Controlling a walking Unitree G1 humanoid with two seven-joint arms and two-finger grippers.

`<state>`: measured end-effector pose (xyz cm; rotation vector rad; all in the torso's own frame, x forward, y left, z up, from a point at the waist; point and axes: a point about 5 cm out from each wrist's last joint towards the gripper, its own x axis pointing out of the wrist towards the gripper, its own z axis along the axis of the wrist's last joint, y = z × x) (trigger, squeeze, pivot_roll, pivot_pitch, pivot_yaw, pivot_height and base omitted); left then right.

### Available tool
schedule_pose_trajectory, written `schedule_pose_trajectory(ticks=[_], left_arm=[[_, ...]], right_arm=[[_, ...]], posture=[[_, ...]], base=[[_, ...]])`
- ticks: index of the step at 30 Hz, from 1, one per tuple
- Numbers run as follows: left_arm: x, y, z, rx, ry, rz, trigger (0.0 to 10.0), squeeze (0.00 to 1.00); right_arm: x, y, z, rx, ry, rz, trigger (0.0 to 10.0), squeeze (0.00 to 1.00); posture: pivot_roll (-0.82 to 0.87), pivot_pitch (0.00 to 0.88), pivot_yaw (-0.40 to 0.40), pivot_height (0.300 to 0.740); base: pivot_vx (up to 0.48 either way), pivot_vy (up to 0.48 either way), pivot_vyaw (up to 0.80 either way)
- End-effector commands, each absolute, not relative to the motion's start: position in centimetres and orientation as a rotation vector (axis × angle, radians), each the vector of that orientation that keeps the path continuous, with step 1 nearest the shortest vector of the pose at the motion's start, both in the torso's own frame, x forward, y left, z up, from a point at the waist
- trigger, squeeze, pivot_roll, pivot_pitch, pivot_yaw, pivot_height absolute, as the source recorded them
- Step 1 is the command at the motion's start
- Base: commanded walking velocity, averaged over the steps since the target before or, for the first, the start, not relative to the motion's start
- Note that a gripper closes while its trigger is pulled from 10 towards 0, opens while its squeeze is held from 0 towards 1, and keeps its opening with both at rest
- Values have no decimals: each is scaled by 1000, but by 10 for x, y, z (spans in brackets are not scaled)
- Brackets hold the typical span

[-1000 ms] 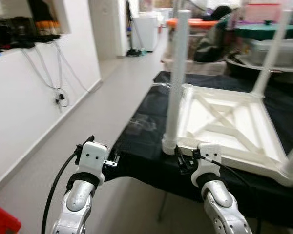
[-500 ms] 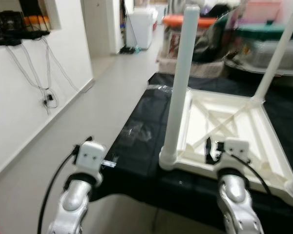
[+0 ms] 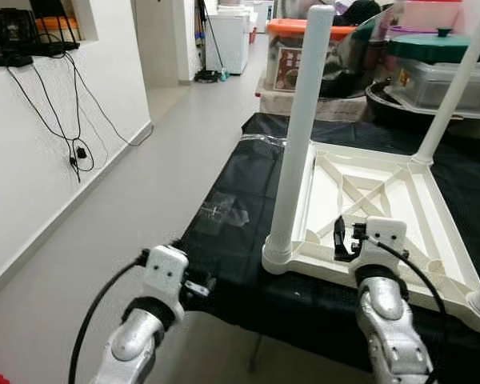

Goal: Building children table

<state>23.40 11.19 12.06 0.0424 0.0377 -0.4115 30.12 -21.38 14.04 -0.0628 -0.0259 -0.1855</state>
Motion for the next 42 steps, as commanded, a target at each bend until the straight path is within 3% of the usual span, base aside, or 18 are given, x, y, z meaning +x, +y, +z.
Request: schedule_pose_trajectory(ticks=[1, 5, 7, 13, 14, 20, 21, 42], left_arm=[[228, 108, 117, 29, 68, -464, 10000, 0], [222, 105, 112, -5, 111, -504, 10000, 0], [217, 102, 111, -21, 129, -550, 10000, 0], [210, 97, 113, -10, 129, -612, 10000, 0], [207, 96, 115, -7, 127, -625, 10000, 0], [196, 94, 119, -3, 123, -664, 10000, 0], [194, 93, 120, 2, 125, -672, 10000, 0], [183, 89, 124, 20, 128, -701, 10000, 0]], right_arm=[[304, -221, 136, -26, 17, -85, 10000, 0], [302, -234, 141, -24, 45, 99, 10000, 0], [297, -246, 150, -7, 92, 297, 10000, 0], [297, -251, 164, 19, 111, 457, 10000, 0], [301, -245, 172, 32, 87, 527, 10000, 1000], [307, -225, 185, 18, 56, 734, 10000, 1000], [309, -222, 186, -2, 48, 753, 10000, 0], [334, -188, 209, -13, -16, 972, 10000, 0]], posture=[[58, 36, -38, 740], [56, 48, -35, 740], [52, 71, -24, 740], [58, 83, -24, 740], [68, 106, -16, 740], [82, 128, -18, 740], [83, 132, -20, 740], [96, 148, -41, 740]], base=[[0, 0, 0], [0, 0, 0], [0, 0, 0], [0, 0, 0], [0, 0, 0], [0, 0, 0], [0, 0, 0], [0, 0, 0]])
